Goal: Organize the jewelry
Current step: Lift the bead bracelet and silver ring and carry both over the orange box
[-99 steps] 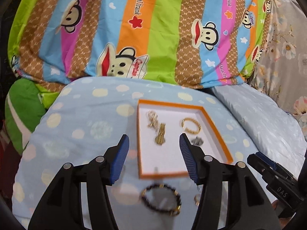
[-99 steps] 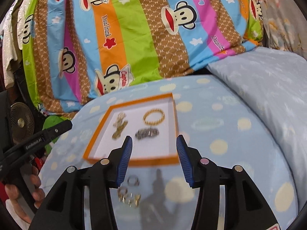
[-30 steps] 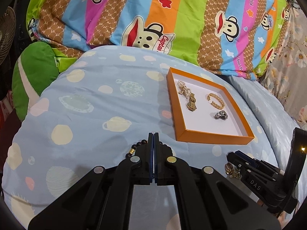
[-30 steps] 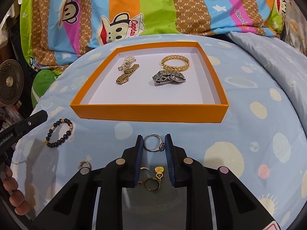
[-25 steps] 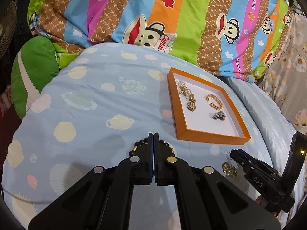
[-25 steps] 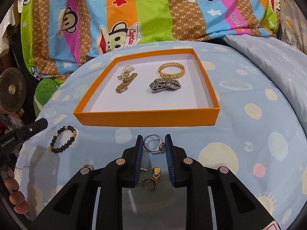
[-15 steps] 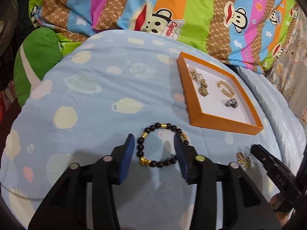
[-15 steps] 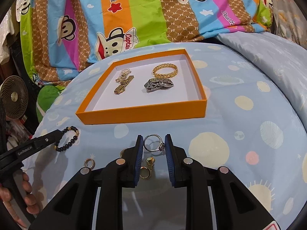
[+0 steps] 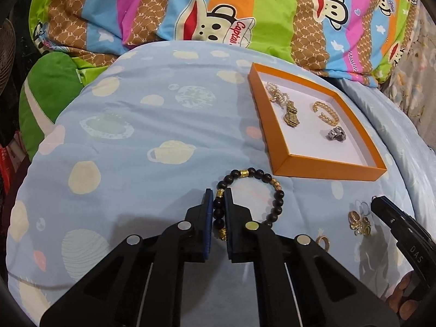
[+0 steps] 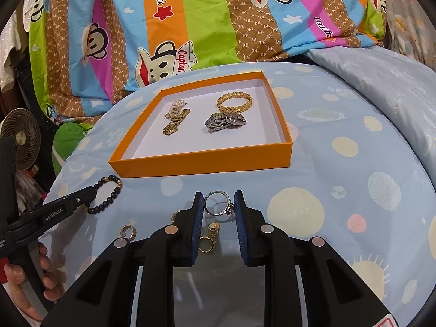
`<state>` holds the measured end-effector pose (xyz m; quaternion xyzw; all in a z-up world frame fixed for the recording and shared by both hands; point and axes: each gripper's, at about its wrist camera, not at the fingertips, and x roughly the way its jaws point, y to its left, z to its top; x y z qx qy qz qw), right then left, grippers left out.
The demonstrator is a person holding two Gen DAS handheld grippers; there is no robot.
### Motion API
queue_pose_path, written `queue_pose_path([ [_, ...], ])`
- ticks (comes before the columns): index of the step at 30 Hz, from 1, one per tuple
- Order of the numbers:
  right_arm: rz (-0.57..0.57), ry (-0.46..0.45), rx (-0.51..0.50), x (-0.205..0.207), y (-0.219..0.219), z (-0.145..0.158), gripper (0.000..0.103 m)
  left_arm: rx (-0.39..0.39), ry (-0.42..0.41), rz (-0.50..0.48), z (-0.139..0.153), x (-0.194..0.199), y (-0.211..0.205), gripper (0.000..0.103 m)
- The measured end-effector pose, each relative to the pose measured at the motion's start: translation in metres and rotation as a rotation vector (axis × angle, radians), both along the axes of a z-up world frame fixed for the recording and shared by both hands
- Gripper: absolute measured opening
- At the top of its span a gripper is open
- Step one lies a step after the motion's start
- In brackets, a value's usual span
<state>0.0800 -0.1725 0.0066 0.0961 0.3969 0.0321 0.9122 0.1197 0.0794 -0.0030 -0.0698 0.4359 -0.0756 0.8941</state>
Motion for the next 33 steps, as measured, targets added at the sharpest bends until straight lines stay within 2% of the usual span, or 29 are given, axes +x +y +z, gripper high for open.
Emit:
queue_pose_path([
  [13,-0.005,-0.061,0.01,-0.007,-0.009,0.028,0.022,-0.036,-0.148,-0.101,0.063,-0.022,-0.026,0.007],
  [23,0.006,-0.113,-0.009,0.03,-0.016,0.054,0.022,-0.033,-0.24,-0.171,0.106,0.001,-0.062,0.007],
  [28,0.008,-0.107,-0.006,0.053,-0.017,0.053,0.022,-0.035,-0.244,-0.176,0.106,0.025,-0.078,0.007],
  [33,0.015,-0.089,-0.008,0.07,-0.015,0.045,0.022,-0.034,-0.226,-0.171,0.094,0.045,-0.09,0.007],
])
